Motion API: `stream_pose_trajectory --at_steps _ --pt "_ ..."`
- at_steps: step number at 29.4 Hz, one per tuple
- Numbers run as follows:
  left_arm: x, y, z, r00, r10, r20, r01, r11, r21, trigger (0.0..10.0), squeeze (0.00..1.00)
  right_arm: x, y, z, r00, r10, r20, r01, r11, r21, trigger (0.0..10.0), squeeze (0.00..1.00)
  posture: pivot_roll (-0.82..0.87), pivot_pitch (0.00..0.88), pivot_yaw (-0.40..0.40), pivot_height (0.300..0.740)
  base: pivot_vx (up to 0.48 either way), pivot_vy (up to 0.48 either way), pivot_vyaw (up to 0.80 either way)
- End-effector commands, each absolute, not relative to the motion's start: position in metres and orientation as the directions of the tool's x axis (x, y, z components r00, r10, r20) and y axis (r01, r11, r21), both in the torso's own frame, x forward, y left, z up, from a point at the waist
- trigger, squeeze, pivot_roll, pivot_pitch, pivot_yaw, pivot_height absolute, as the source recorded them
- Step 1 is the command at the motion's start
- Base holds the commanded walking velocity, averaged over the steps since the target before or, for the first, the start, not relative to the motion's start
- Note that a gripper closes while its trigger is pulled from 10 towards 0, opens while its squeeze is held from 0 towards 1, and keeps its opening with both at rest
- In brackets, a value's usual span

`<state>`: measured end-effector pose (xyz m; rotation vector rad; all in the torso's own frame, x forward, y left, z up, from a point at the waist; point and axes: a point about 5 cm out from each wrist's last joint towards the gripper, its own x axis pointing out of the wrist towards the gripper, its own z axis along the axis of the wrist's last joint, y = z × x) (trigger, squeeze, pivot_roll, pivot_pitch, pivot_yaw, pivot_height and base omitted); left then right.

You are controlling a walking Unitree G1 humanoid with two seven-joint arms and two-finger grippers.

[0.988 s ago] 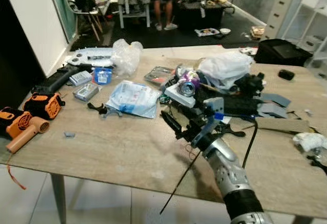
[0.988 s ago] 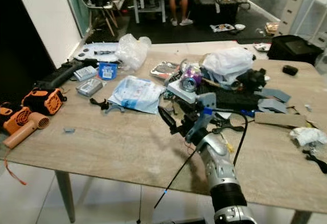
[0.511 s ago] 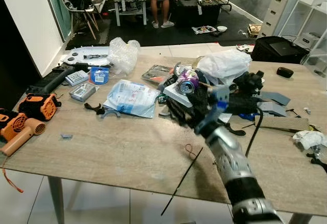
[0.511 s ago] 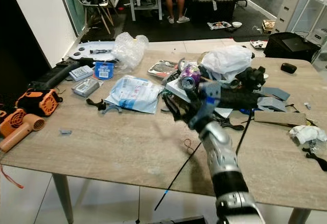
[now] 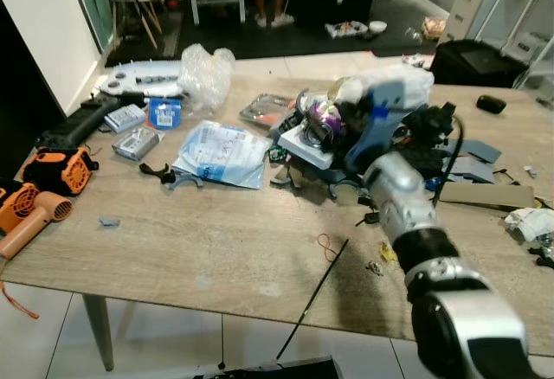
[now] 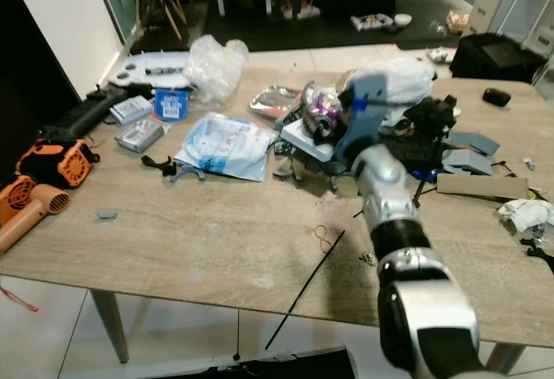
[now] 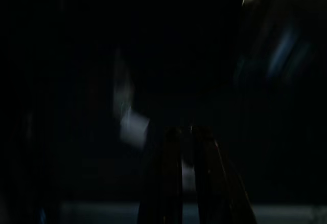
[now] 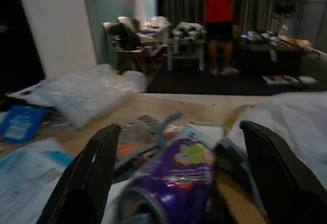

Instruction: Picking trash to rubbish bin

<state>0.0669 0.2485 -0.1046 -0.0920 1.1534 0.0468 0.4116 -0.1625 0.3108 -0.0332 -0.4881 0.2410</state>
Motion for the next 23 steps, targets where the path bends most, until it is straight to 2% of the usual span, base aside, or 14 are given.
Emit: stream_pose_trajectory --at_steps 1,3,4,15,23 --pt "0.06 0.245 -0.106 0.393 -0.032 -0.919 -0.082 0.994 -0.07 10.0 0.0 0.414 -0.157 0.301 0.874 0.228 0.43 -0.217 0.973 -0.076 10.0 1.0 0.04 0.346 0.065 0.74 0.0 0.0 0.0" --pt "0.057 0.246 -0.106 0.394 -0.035 -0.918 -0.081 0.994 -0.073 10.0 0.0 0.415 -0.159 0.304 0.877 0.21 0.433 -0.203 0.977 -0.063 10.0 1.0 0.06 0.368 0.069 0.74 0.0 0.0 0.0" --pt "0.053 0.245 -0.107 0.397 -0.039 -0.917 -0.078 0.994 -0.076 10.0 0.0 0.415 -0.16 0.306 0.875 0.204 0.44 -0.202 0.978 -0.052 10.0 0.0 0.07 0.392 0.079 0.74 0.0 0.0 0.0" --pt "0.047 0.241 -0.106 0.418 -0.068 -0.906 -0.037 0.995 -0.092 10.0 0.0 0.416 -0.165 0.317 0.862 0.203 0.465 -0.212 0.977 -0.034 10.0 0.0 0.09 0.449 0.093 0.74 0.0 0.0 0.0" --pt "0.047 0.244 -0.104 0.441 -0.079 -0.894 -0.02 0.995 -0.098 10.0 0.0 0.414 -0.165 0.33 0.842 0.236 0.486 -0.173 0.97 -0.172 10.0 0.0 0.08 0.456 0.092 0.74 0.0 0.0 0.0"
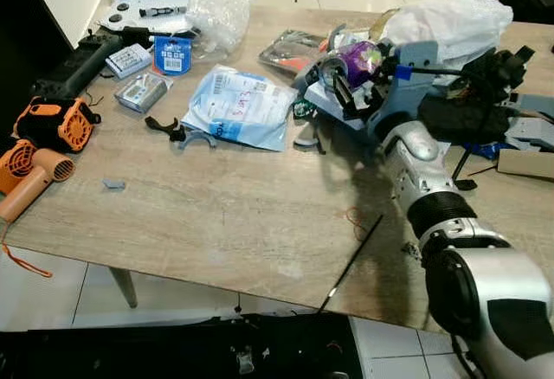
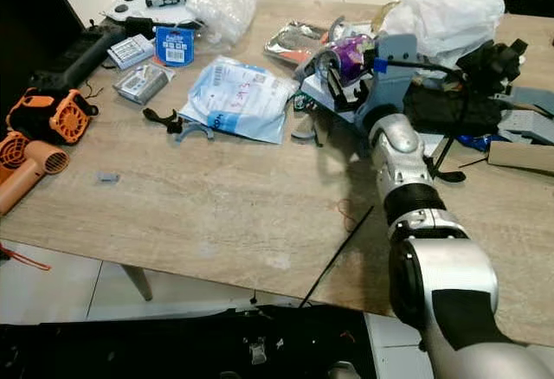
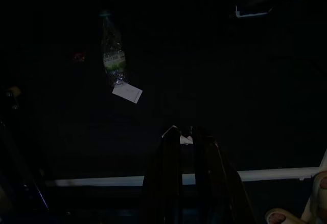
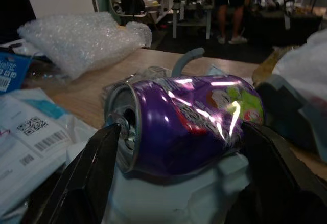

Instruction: Picking trash to rubbish bin

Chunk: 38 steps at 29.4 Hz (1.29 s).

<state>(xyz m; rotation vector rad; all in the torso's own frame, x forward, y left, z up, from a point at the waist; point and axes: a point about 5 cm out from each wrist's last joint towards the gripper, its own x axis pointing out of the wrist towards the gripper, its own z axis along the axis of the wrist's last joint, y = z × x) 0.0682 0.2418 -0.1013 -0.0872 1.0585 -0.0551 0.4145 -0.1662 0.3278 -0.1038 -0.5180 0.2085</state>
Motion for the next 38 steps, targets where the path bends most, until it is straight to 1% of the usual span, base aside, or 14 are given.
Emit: stream_pose_trajectory --at_steps 1,2,3,5,9,11,14,19,23,27,32,33,34,38 --pt "0.047 0.244 -0.104 0.444 -0.082 -0.892 -0.017 0.995 -0.1 10.0 0.0 0.414 -0.164 0.332 0.835 0.246 0.493 -0.18 0.968 -0.177 10.0 0.0 0.08 0.456 0.092 0.74 0.0 0.0 0.0" --pt "0.048 0.241 -0.104 0.45 -0.09 -0.888 -0.012 0.994 -0.106 10.0 0.0 0.412 -0.161 0.339 0.811 0.269 0.52 -0.205 0.962 -0.179 10.0 0.0 0.08 0.452 0.088 0.74 0.0 0.0 0.0" --pt "0.048 0.241 -0.104 0.45 -0.09 -0.888 -0.012 0.994 -0.106 10.0 0.0 0.412 -0.161 0.339 0.811 0.269 0.52 -0.205 0.962 -0.179 10.0 0.0 0.08 0.452 0.088 0.74 0.0 0.0 0.0" --pt "0.05 0.238 -0.104 0.459 -0.099 -0.883 -0.007 0.993 -0.115 10.0 0.0 0.41 -0.158 0.35 0.785 0.289 0.548 -0.218 0.957 -0.193 10.0 0.0 0.08 0.451 0.087 0.74 0.0 0.0 0.0" --pt "0.05 0.236 -0.105 0.465 -0.103 -0.879 -0.006 0.993 -0.119 10.0 0.0 0.41 -0.155 0.355 0.782 0.299 0.547 -0.208 0.952 -0.223 10.0 0.0 0.08 0.452 0.082 0.74 0.0 0.0 0.0" --pt "0.05 0.235 -0.105 0.469 -0.106 -0.877 -0.006 0.992 -0.123 10.0 0.0 0.41 -0.151 0.357 0.787 0.31 0.534 -0.184 0.943 -0.277 10.0 0.0 0.07 0.454 0.078 0.74 0.0 0.0 0.0" --pt "0.049 0.233 -0.105 0.471 -0.108 -0.876 -0.01 0.992 -0.128 10.0 0.0 0.413 -0.148 0.355 0.816 0.309 0.488 -0.128 0.92 -0.37 10.0 0.0 0.07 0.455 0.074 0.74 0.0 0.0 0.0" --pt "0.048 0.232 -0.105 0.471 -0.11 -0.875 -0.013 0.991 -0.131 10.0 0.0 0.414 -0.148 0.353 0.837 0.296 0.459 -0.088 0.902 -0.422 10.0 0.0 0.07 0.457 0.071 0.74 0.0 0.0 0.0" --pt "0.048 0.23 -0.106 0.469 -0.11 -0.876 -0.016 0.991 -0.133 10.0 0.0 0.416 -0.15 0.351 0.853 0.274 0.443 -0.061 0.898 -0.437 10.0 0.0 0.07 0.459 0.069 0.74 0.0 0.0 0.0" --pt "0.047 0.23 -0.106 0.47 -0.109 -0.876 -0.023 0.991 -0.135 10.0 0.0 0.418 -0.153 0.349 0.875 0.235 0.424 -0.041 0.907 -0.419 10.0 0.0 0.07 0.458 0.067 0.74 0.0 0.0 0.0" --pt "0.046 0.23 -0.106 0.466 -0.104 -0.879 -0.029 0.991 -0.133 10.0 0.0 0.42 -0.154 0.344 0.892 0.228 0.39 -0.055 0.911 -0.408 10.0 0.0 0.07 0.459 0.064 0.74 0.0 0.0 0.0" --pt "0.046 0.23 -0.107 0.463 -0.102 -0.88 -0.032 0.991 -0.132 10.0 0.0 0.421 -0.154 0.342 0.897 0.229 0.377 -0.069 0.917 -0.393 0.2 0.0 0.07 0.459 0.064 0.74 0.0 0.0 0.0" --pt "0.045 0.229 -0.107 0.462 -0.102 -0.881 -0.033 0.991 -0.132 10.0 0.0 0.421 -0.154 0.342 0.898 0.231 0.375 -0.072 0.917 -0.393 0.0 0.0 0.07 0.459 0.064 0.74 0.0 0.0 0.0" --pt "0.045 0.229 -0.107 0.461 -0.102 -0.882 -0.037 0.99 -0.134 10.0 0.0 0.42 -0.154 0.342 0.897 0.243 0.37 -0.08 0.911 -0.405 0.0 0.0 0.08 0.457 0.064 0.74 0.0 0.0 0.0"
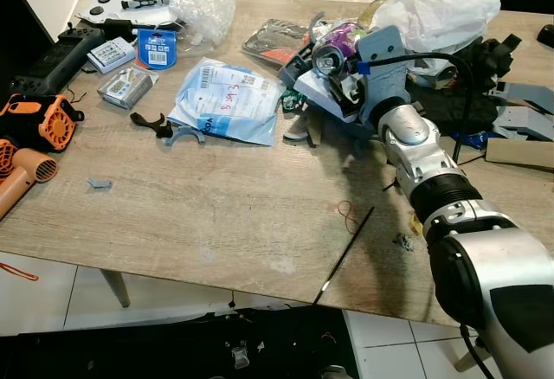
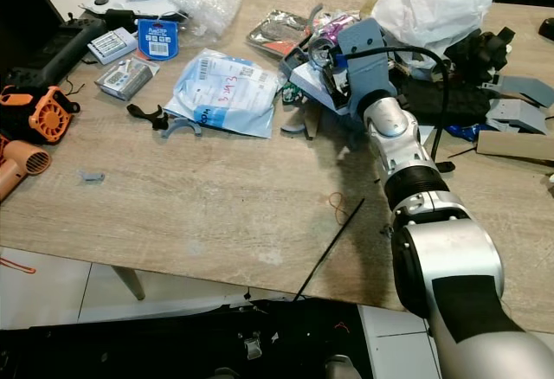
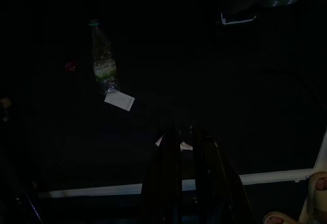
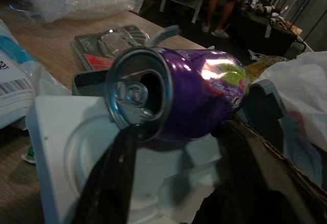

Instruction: Picking trash to rubbish bin

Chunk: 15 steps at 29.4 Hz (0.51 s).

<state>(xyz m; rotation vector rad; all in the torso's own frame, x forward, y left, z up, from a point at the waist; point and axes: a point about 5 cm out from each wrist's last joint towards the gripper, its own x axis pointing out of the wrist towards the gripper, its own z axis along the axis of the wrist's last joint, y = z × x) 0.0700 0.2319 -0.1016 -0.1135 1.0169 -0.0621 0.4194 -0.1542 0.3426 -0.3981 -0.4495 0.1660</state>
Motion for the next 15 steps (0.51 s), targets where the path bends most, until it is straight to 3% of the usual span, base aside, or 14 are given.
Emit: stream_pose_trajectory --at_steps 1,15 --pt "0.0451 0.2287 -0.1072 0.461 -0.102 -0.882 -0.037 0.99 -0.134 10.0 0.0 0.4205 -0.1533 0.3422 0.896 0.245 0.37 -0.082 0.911 -0.405 0.0 0.0 0.07 0.456 0.063 0.74 0.0 0.0 0.0" --pt "0.0475 0.2264 -0.1079 0.459 -0.1 -0.883 -0.041 0.99 -0.133 10.0 0.0 0.4188 -0.1587 0.3502 0.884 0.236 0.404 -0.086 0.931 -0.355 0.0 0.0 0.07 0.443 0.058 0.74 0.0 0.0 0.0"
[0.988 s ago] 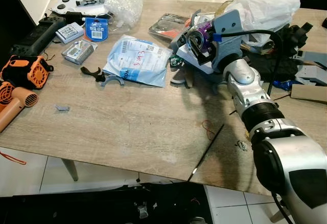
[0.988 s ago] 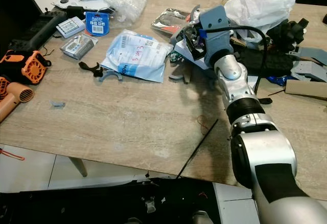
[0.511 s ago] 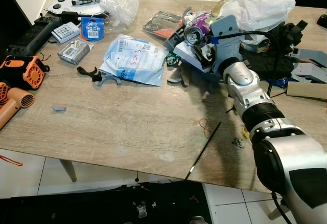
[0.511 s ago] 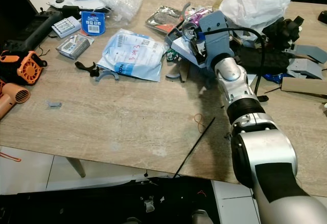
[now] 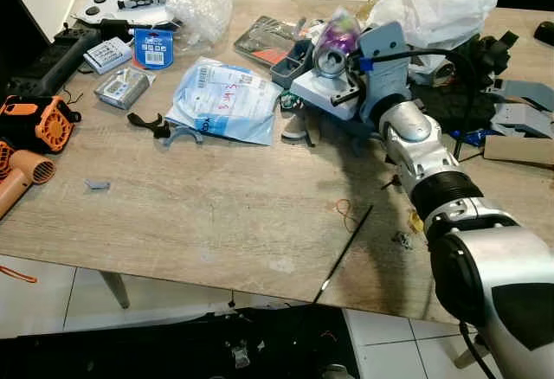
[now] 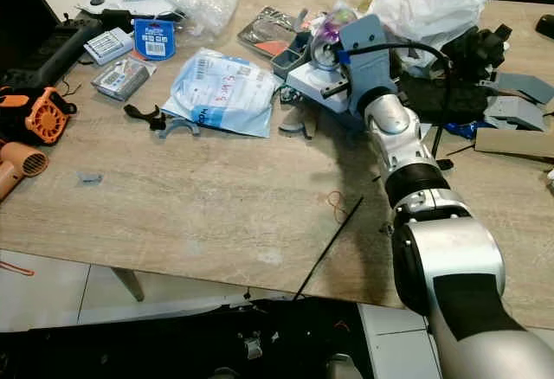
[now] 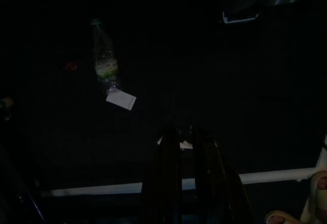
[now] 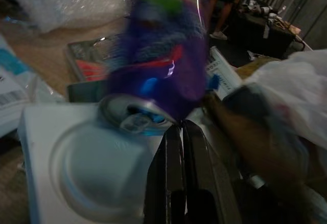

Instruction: Picking trash to rubbish bin

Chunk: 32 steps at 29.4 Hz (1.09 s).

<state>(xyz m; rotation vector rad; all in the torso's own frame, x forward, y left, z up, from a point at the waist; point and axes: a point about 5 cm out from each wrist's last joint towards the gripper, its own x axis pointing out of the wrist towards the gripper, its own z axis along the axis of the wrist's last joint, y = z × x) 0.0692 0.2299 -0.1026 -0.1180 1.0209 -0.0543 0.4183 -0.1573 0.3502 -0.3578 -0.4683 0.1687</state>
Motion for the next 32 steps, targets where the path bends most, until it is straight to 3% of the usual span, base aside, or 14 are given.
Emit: stream_pose_trajectory --at_steps 1,6,14,18,20,22,32 --pt "0.048 0.226 -0.108 0.459 -0.1 -0.883 -0.042 0.99 -0.133 10.0 0.0 0.418 -0.16 0.351 0.881 0.234 0.411 -0.088 0.935 -0.344 0.0 0.0 0.07 0.439 0.056 0.74 0.0 0.0 0.0" --pt "0.052 0.224 -0.108 0.462 -0.099 -0.881 -0.044 0.99 -0.134 10.0 0.0 0.416 -0.163 0.358 0.863 0.232 0.45 -0.108 0.953 -0.285 0.0 0.0 0.07 0.428 0.052 0.74 0.0 0.0 0.0" --pt "0.062 0.222 -0.108 0.469 -0.097 -0.878 -0.047 0.99 -0.135 10.0 0.0 0.407 -0.17 0.372 0.749 0.278 0.601 -0.297 0.952 -0.07 0.0 0.0 0.05 0.391 0.047 0.74 0.0 0.0 0.0" --pt "0.069 0.221 -0.108 0.475 -0.094 -0.875 -0.049 0.99 -0.133 10.0 0.0 0.4 -0.173 0.378 0.657 0.314 0.685 -0.457 0.889 0.03 0.0 0.0 0.04 0.365 0.044 0.74 0.0 0.0 0.0" --pt "0.078 0.221 -0.107 0.482 -0.087 -0.872 -0.053 0.99 -0.128 10.0 0.0 0.394 -0.173 0.376 0.57 0.354 0.741 -0.59 0.805 0.069 0.0 0.0 0.03 0.328 0.037 0.74 0.0 0.0 0.0" --pt "0.083 0.221 -0.106 0.486 -0.083 -0.87 -0.058 0.99 -0.126 10.0 0.0 0.391 -0.173 0.37 0.536 0.368 0.76 -0.644 0.76 0.087 0.0 0.0 0.03 0.309 0.034 0.74 0.0 0.0 0.0" --pt "0.101 0.223 -0.103 0.503 -0.067 -0.862 -0.078 0.989 -0.123 10.0 0.0 0.38 -0.168 0.326 0.517 0.429 0.74 -0.731 0.672 0.121 0.0 0.0 -0.01 0.255 0.036 0.74 0.0 0.0 0.0"
